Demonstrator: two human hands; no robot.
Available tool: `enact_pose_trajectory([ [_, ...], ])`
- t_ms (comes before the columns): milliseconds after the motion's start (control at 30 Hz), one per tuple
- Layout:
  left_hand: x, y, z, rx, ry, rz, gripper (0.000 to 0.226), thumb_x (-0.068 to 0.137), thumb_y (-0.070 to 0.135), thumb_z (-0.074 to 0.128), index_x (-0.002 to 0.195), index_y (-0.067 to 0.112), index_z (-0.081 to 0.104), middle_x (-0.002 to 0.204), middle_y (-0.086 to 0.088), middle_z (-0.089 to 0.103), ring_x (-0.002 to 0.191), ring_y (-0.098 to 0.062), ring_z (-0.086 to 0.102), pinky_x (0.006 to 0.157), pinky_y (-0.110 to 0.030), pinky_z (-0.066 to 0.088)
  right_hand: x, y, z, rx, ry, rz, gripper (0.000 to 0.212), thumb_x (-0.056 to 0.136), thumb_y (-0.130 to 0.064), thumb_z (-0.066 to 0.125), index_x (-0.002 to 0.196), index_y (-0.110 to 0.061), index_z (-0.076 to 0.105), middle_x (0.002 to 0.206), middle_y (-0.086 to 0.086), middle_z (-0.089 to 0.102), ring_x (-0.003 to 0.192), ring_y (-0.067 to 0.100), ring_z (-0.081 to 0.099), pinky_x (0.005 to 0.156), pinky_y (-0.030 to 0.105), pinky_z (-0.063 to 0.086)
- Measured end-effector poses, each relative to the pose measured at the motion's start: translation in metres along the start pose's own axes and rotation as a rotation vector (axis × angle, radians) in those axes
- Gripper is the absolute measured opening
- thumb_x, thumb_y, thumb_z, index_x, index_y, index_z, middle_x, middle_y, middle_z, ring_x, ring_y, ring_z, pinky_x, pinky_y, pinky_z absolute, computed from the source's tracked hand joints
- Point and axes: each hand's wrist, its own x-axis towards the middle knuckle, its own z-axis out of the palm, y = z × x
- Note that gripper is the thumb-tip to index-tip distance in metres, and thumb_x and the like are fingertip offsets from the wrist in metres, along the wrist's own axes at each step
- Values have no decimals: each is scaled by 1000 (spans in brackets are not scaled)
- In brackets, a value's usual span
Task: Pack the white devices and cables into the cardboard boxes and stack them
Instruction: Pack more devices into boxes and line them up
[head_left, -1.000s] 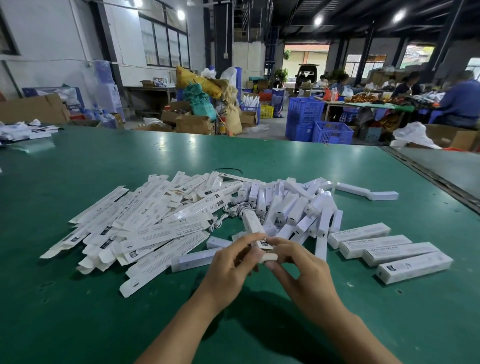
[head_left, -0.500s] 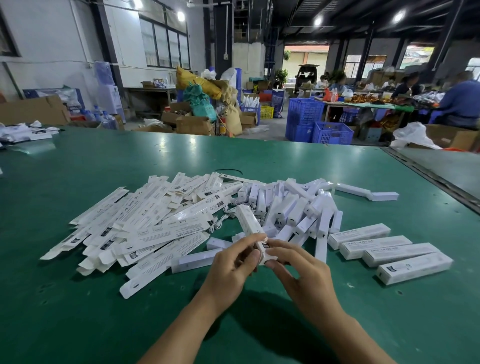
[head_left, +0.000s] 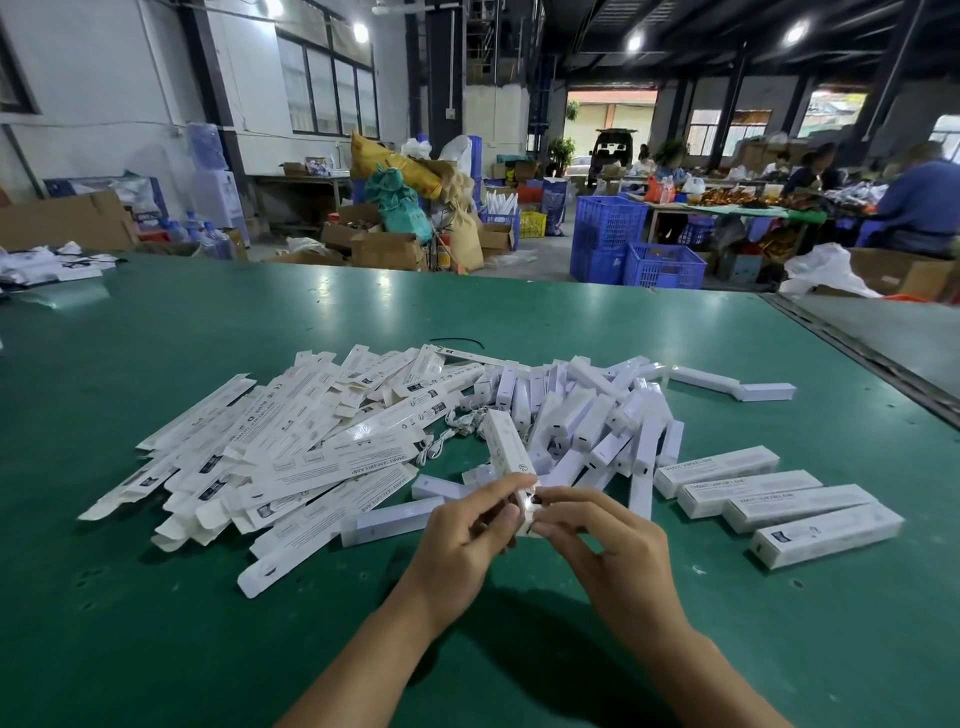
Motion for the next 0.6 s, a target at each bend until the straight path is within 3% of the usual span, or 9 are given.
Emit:
enact_pose_trajectory([
  [133,-2,3,-1,-1,-33,22,32,90,55,54,119,51,65,83,-8,64,79,-13,56,78,-45,49,-3,1,3,108,56,155,18,68,-5,84,79,-11,70,85,-15,73,70,0,66,67,15,54],
  [267,-4,8,-2,21,-48,69,37,86,67,57,119,52,63,73,20,61,72,3,54,72,-15,43,-6,0,4,149,49,215,28,70,-6,84,91,-16,69,78,-13,71,72,4,69,68,23,58],
  [400,-5,14,0,36,-55,73,32,86,65,61,114,49,65,74,24,64,76,4,61,75,-11,44,-5,-1,3,180,33,235,24,75,-17,82,93,-20,67,76,-12,70,72,7,69,67,29,59],
  [500,-4,17,0,-205,-34,38,26,89,49,62,111,37,70,90,11,69,84,-8,60,78,-23,50,-6,-3,4,344,27,337,26,85,-28,70,110,-25,61,92,-7,71,85,14,70,76,29,57],
  [600,-2,20,-8,-619,-32,-66,35,84,45,68,110,21,73,96,-4,70,80,-19,57,73,-31,50,-3,3,6,446,96,587,44,92,-44,61,132,-31,49,128,-15,59,109,13,64,89,37,54],
])
